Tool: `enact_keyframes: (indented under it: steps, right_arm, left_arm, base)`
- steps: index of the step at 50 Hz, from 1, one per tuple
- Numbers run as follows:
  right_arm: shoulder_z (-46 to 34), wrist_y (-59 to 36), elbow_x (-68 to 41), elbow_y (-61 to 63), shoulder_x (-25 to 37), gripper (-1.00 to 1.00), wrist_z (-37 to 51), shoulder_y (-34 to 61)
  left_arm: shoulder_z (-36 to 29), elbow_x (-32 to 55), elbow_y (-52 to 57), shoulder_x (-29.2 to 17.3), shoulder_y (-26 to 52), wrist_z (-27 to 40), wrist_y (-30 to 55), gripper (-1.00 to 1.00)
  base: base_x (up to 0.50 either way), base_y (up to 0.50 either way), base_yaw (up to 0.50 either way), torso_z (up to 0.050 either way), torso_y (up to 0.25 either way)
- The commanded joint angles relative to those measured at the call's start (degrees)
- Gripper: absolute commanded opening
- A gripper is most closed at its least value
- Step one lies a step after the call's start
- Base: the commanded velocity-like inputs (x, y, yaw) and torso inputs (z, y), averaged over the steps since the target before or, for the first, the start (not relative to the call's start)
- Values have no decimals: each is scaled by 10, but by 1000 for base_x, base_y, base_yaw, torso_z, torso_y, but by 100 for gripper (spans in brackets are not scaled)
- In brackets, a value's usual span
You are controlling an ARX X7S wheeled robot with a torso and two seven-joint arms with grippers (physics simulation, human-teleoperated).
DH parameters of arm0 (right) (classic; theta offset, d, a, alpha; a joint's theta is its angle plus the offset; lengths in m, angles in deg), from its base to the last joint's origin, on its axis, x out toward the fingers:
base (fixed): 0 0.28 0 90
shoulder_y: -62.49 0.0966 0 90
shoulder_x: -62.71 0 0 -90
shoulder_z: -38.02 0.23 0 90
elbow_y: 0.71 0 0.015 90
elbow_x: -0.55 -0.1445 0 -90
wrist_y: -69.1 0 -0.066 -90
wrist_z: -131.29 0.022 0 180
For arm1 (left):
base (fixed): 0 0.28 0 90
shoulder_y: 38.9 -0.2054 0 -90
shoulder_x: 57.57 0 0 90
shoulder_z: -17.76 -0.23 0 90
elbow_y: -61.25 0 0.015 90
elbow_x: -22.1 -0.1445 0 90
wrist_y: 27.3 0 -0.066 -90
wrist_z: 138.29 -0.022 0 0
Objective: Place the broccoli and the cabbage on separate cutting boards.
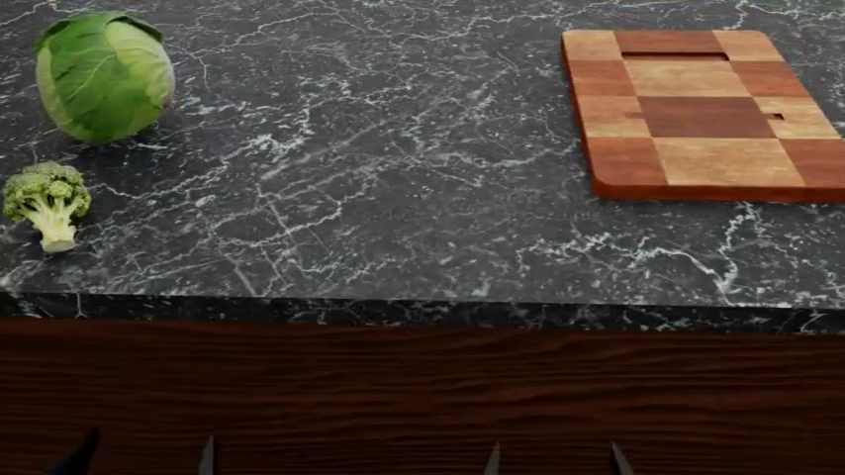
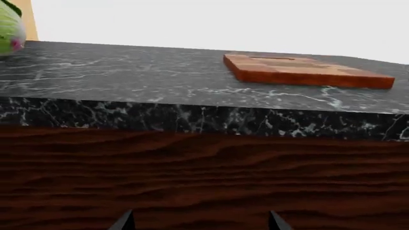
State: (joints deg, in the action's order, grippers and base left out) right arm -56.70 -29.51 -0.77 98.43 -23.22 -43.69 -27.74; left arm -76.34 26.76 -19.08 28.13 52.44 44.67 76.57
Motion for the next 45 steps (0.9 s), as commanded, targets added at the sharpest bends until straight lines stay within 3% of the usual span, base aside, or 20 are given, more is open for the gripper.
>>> enact_keyframes:
  steps: [1,7,13,17,21,27,40,45]
  right_arm:
    - [-5,-257,26,254,23,100,-24,66]
    - [16,-444,10,381,36,100,-40,170]
    - [80,-588,-23,459,43,100,-67,261]
    - [119,-623,-33,477,45,100,-78,272]
    - [145,-627,-37,499,40,100,-82,246]
    - [151,-642,-44,505,52,100,-76,250]
    - [165,-649,-58,501,69,100,-69,254]
    - [163,-610,-61,506,83,100,-51,247]
  left_arm:
    - [33,40,318,-15,82,-1,334,100]
    - [106,120,481,3,252,2,622,100]
    - [153,187,500,-4,316,6,717,100]
    - [141,175,470,-34,308,17,695,100]
    - [182,184,459,-27,277,-21,578,100]
    - [171,170,447,-42,267,-13,552,100]
    - [176,190,424,-58,280,-23,581,100]
    - [208,205,426,-52,321,-4,678,100]
  base:
    - [0,0,0,0,0]
    - [0,0,0,0,0]
    - [0,0,0,0,0]
    - [0,0,0,0,0]
    - [0,0,0,13,24]
    - [0,0,0,50,78]
    - [0,0,0,50,64]
    - [195,224,0,10,13]
